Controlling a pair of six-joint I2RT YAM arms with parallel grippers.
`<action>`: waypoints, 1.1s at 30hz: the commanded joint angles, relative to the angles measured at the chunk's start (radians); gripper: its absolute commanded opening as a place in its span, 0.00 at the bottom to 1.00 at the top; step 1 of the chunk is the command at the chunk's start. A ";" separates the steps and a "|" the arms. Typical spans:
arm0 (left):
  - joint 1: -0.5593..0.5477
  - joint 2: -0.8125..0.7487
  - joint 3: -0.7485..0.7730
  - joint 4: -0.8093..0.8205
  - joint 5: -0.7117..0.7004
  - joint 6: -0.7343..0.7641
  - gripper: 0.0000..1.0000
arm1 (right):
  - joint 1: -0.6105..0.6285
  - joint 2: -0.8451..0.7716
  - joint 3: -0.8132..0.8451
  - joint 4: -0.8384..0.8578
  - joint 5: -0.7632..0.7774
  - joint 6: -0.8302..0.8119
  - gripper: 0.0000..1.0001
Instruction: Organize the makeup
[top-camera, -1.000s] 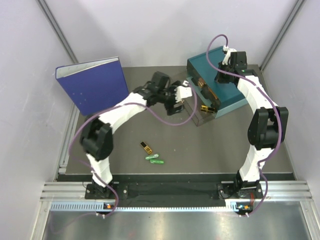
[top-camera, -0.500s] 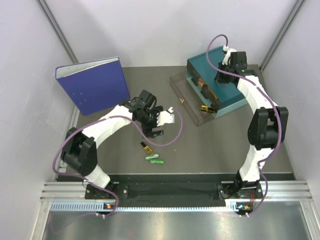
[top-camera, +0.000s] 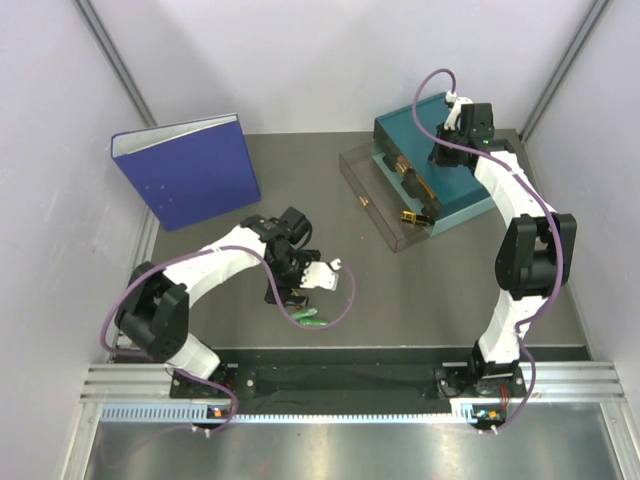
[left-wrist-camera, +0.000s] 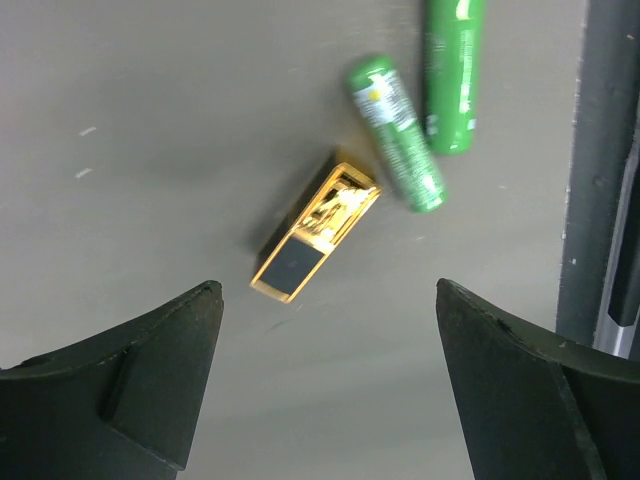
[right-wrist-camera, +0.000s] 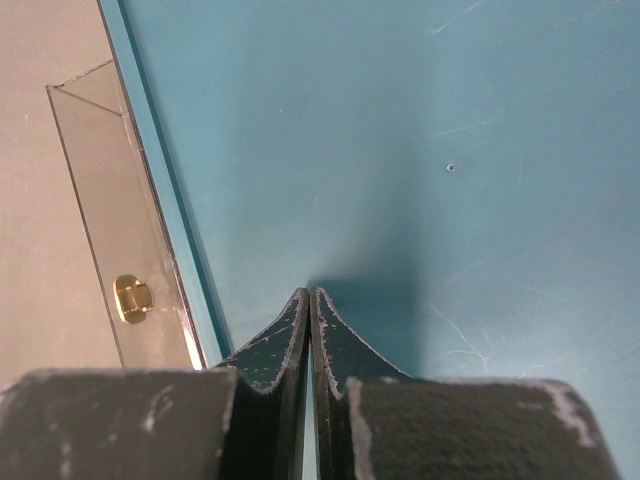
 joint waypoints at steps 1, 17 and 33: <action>-0.019 0.037 -0.020 -0.003 0.004 0.036 0.90 | 0.012 0.070 -0.054 -0.171 -0.005 0.000 0.01; -0.025 0.322 0.116 0.032 -0.016 -0.012 0.56 | 0.012 0.068 -0.047 -0.177 -0.007 -0.004 0.02; -0.014 0.526 0.544 0.011 -0.043 -0.075 0.00 | 0.014 0.077 -0.027 -0.188 -0.005 -0.006 0.02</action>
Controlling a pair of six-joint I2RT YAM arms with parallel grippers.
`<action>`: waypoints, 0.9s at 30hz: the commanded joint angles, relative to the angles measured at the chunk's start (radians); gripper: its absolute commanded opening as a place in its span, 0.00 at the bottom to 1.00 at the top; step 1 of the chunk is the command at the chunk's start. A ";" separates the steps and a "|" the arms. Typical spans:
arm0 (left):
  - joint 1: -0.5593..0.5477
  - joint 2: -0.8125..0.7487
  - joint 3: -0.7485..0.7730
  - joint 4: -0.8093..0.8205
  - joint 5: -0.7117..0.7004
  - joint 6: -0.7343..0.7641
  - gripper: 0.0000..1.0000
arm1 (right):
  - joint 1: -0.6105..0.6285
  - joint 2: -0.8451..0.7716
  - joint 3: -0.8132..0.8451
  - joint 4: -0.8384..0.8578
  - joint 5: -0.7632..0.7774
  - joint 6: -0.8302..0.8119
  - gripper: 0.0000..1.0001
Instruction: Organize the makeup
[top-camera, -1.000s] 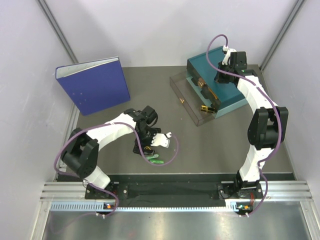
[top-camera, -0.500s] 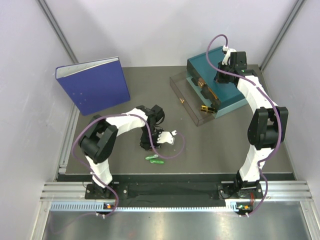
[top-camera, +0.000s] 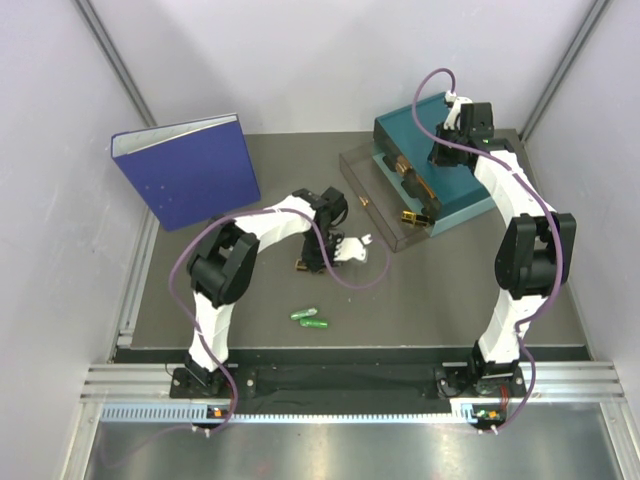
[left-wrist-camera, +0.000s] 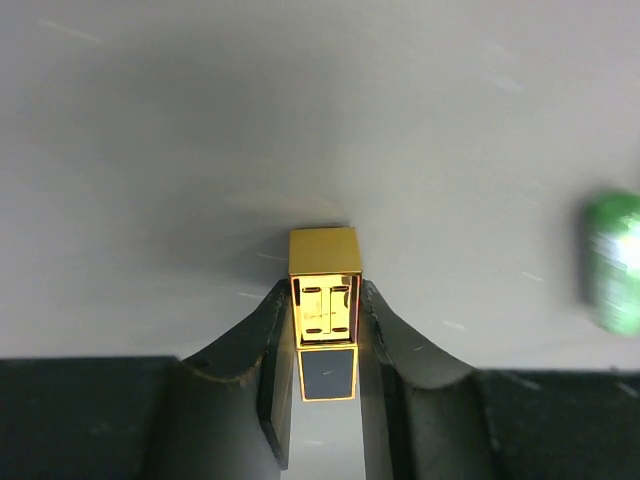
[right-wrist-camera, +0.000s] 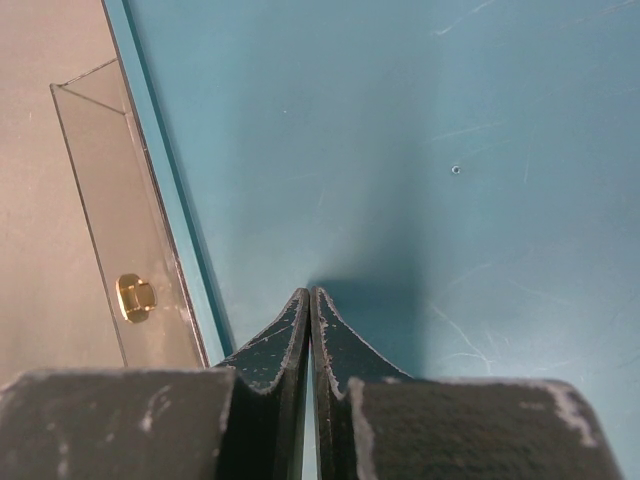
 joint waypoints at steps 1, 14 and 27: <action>0.008 0.058 0.198 0.039 0.014 -0.010 0.00 | 0.014 0.072 -0.037 -0.179 0.002 -0.007 0.02; 0.002 0.106 0.537 0.382 0.142 -0.156 0.00 | 0.014 0.073 -0.054 -0.169 -0.012 -0.004 0.03; -0.085 0.222 0.569 0.691 0.163 -0.182 0.00 | 0.015 0.074 -0.055 -0.173 -0.020 -0.002 0.03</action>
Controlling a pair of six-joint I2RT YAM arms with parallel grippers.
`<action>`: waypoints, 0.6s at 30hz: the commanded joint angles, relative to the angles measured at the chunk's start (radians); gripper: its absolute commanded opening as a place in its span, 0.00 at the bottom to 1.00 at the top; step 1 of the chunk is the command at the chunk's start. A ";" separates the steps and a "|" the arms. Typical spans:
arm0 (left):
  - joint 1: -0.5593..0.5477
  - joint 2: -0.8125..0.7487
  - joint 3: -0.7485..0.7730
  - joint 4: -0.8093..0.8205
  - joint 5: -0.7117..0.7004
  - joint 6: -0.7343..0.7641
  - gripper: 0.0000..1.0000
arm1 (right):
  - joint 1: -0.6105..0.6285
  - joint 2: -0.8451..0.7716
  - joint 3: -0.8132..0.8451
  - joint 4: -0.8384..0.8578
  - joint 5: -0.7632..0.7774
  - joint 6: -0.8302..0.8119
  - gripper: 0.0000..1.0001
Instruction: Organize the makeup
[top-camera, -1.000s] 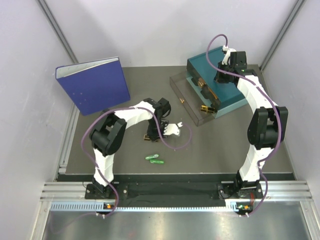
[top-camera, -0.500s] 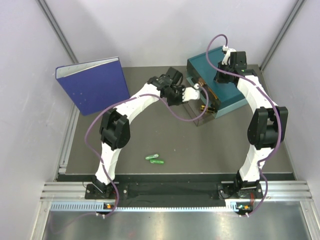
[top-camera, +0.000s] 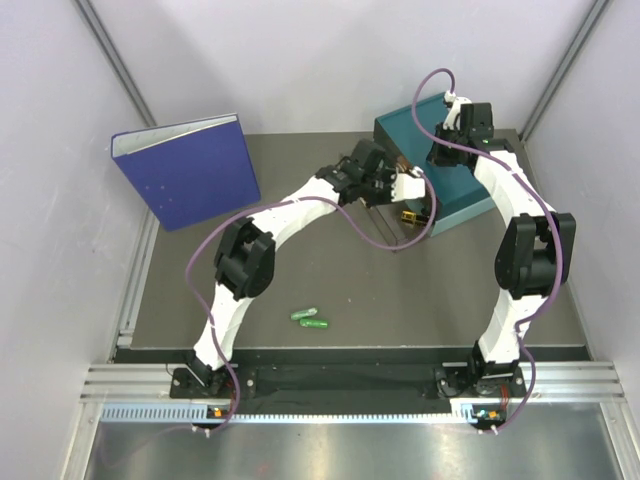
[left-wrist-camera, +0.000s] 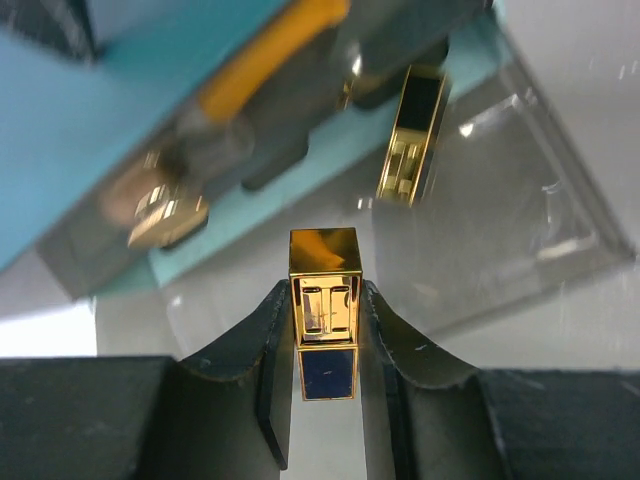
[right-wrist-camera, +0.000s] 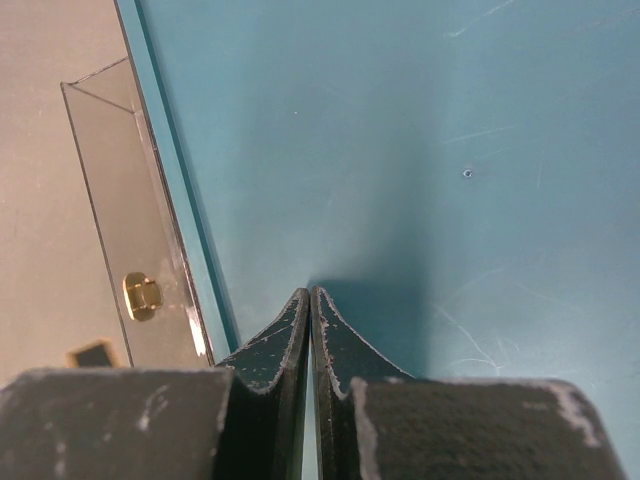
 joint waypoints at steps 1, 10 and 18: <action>-0.031 0.026 0.041 0.180 0.055 -0.039 0.00 | 0.015 0.072 -0.054 -0.177 -0.003 -0.001 0.04; -0.058 0.041 -0.008 0.202 0.092 -0.078 0.70 | 0.015 0.070 -0.054 -0.176 -0.009 -0.002 0.04; -0.060 -0.041 -0.077 0.196 0.023 -0.049 0.97 | 0.015 0.069 -0.054 -0.177 -0.017 -0.002 0.04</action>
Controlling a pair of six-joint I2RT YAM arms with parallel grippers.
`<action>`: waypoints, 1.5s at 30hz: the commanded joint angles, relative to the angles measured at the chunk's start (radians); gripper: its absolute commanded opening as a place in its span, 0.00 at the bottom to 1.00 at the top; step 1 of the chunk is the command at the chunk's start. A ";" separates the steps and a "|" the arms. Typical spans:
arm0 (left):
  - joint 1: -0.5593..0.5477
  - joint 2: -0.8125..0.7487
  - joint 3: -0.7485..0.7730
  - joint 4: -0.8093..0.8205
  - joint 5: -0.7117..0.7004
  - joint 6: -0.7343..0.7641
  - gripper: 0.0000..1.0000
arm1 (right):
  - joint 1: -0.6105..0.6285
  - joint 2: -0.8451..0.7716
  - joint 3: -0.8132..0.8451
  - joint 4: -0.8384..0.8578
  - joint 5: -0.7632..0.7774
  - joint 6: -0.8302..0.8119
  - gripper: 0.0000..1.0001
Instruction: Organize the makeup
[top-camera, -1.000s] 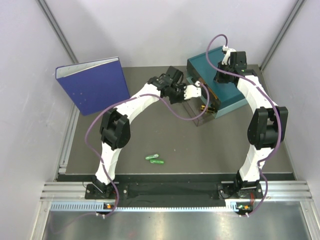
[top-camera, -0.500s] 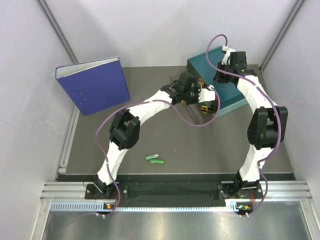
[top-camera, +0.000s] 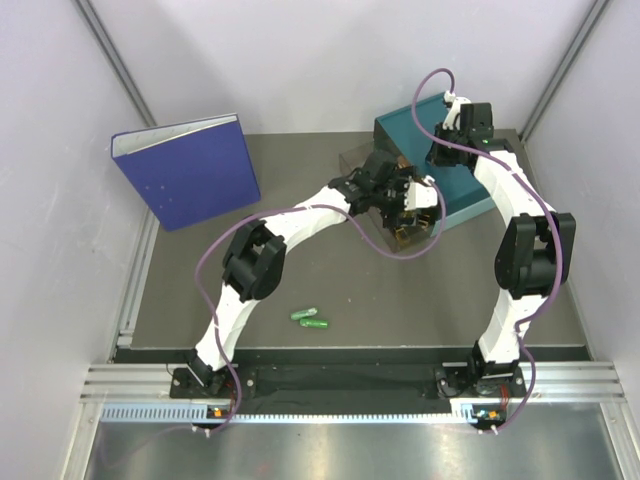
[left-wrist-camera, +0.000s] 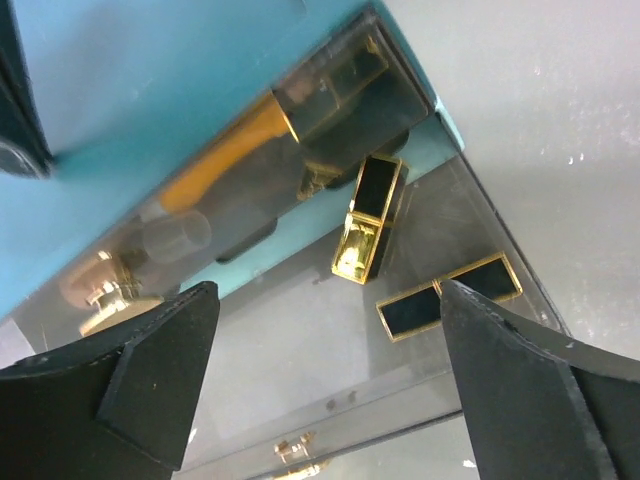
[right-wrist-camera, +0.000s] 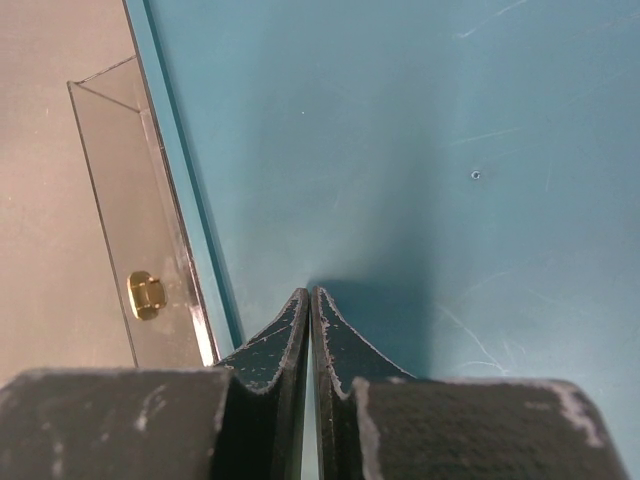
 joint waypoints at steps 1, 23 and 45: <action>-0.003 -0.117 -0.080 0.042 -0.039 0.041 0.97 | 0.015 0.067 -0.055 -0.178 -0.006 -0.002 0.04; 0.005 -0.789 -0.761 -0.260 -0.139 -0.052 0.93 | 0.015 0.085 -0.063 -0.174 -0.021 -0.001 0.05; 0.005 -0.659 -0.825 -0.575 -0.013 -0.095 0.84 | 0.015 0.096 -0.038 -0.186 -0.023 -0.002 0.06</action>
